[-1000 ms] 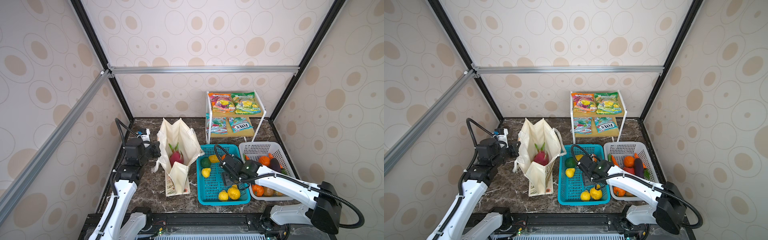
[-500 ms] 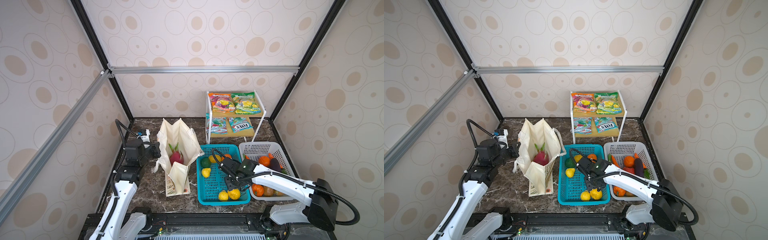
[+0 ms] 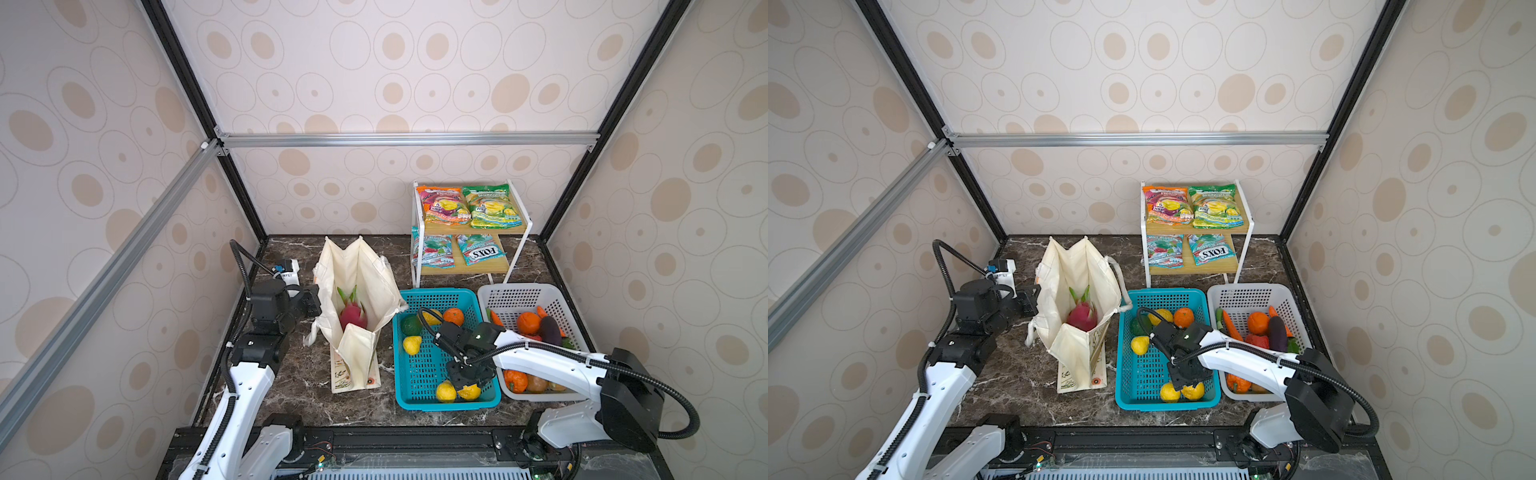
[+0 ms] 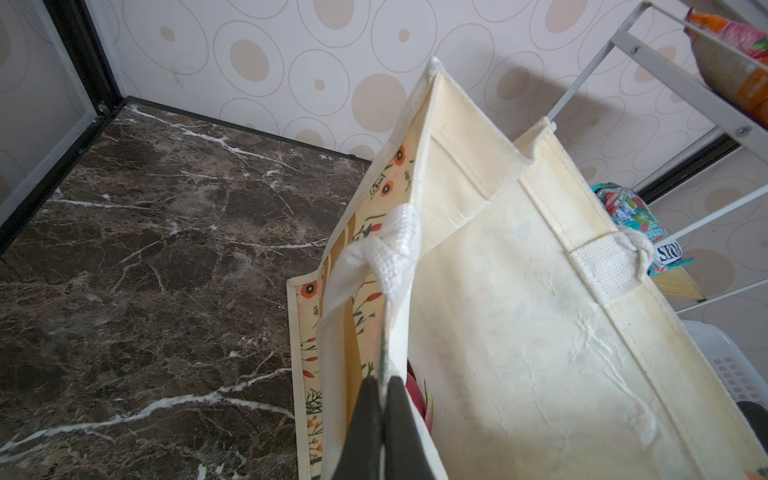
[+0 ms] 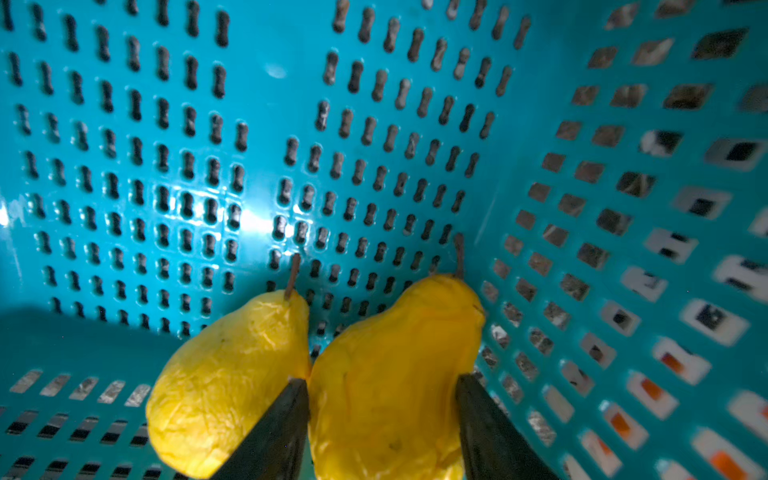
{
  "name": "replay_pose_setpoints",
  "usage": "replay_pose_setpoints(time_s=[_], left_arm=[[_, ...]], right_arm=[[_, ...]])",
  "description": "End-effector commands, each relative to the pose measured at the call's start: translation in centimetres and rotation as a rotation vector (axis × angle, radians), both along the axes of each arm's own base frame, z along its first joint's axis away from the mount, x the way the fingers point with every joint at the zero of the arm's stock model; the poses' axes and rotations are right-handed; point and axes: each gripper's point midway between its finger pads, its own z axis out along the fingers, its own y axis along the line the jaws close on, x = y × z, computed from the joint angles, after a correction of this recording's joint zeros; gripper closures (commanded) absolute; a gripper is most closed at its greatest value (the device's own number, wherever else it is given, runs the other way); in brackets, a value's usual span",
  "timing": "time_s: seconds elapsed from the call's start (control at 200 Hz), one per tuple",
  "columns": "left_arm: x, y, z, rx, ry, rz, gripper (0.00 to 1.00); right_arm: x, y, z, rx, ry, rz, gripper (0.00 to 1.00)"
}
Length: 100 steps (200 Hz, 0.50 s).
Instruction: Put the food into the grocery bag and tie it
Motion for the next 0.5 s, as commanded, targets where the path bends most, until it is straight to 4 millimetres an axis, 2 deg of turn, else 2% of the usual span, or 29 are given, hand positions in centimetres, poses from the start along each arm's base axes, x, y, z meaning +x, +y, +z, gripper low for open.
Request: replay_pose_setpoints(time_s=[0.0, 0.16, 0.24, 0.425, 0.495], left_arm=[[-0.5, 0.1, -0.4, -0.003, 0.015, 0.000, 1.00], [-0.6, 0.2, -0.3, 0.007, 0.012, 0.006, 1.00], [-0.6, 0.3, -0.4, 0.010, 0.015, 0.007, 1.00], [-0.6, 0.3, -0.4, 0.015, 0.013, 0.009, 1.00], [-0.6, 0.3, -0.5, 0.015, 0.015, 0.009, 1.00]], right_arm=[[-0.9, 0.4, -0.9, 0.020, 0.046, -0.012, 0.41], [-1.0, 1.2, -1.3, 0.058, 0.060, -0.022, 0.41], [-1.1, 1.0, -1.4, 0.039, 0.065, -0.026, 0.40], [-0.9, 0.0, 0.0, -0.014, 0.028, -0.008, 0.31], [-1.1, 0.2, 0.4, 0.005, 0.029, 0.002, 0.31]])
